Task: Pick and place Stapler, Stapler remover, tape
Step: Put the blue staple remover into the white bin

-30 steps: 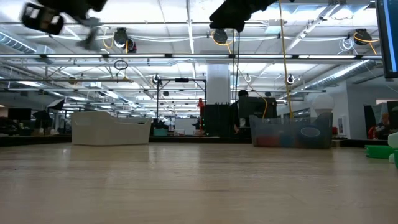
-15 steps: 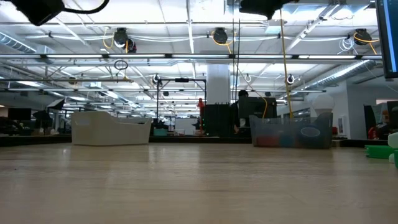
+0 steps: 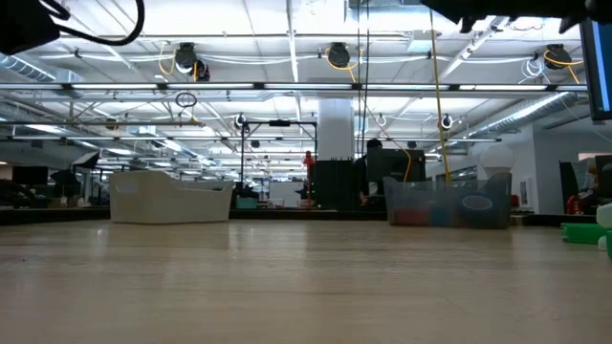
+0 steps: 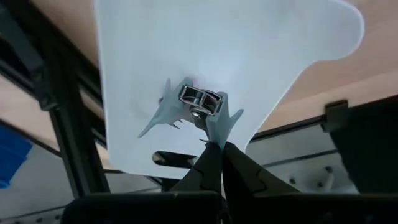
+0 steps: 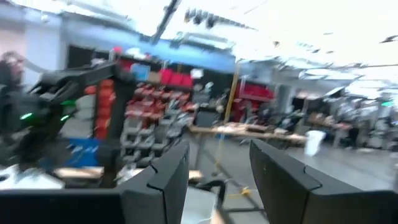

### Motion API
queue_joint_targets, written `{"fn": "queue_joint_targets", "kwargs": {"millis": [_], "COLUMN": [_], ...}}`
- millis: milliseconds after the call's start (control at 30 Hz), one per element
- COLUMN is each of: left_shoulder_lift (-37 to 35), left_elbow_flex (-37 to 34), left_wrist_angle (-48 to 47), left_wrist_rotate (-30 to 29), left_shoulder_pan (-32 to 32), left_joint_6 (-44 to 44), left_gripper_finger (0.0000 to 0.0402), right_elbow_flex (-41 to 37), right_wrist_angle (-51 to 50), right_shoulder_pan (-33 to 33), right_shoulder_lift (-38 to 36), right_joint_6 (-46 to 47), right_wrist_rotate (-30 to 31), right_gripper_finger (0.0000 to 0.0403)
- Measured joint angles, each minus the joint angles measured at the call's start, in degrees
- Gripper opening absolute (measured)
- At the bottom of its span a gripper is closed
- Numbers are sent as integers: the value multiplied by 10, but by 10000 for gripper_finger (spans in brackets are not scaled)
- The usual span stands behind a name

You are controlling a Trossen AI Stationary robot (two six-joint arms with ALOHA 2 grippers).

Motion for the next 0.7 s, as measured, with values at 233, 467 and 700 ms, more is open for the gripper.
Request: {"fn": "queue_joint_targets", "kwargs": {"millis": [233,467,700], "left_shoulder_lift": [52,100,128], "left_elbow_flex": [0,0,0], "left_wrist_angle": [18,26,31], "left_wrist_rotate": [24,31,39], "left_shoulder_pan": [-3,-2,0], "left_joint_6": [32,54,73], "left_gripper_finger": [0,0,0], "right_elbow_flex": [-40,-45,-45], "right_wrist_angle": [17,-42,-140], "right_shoulder_pan": [0,0,0], "right_shoulder_lift": [-45,-51,-51], "right_joint_6": [-3,-19,-16], "right_wrist_rotate": [57,57,55], "right_gripper_finger": [161,162,161]}}
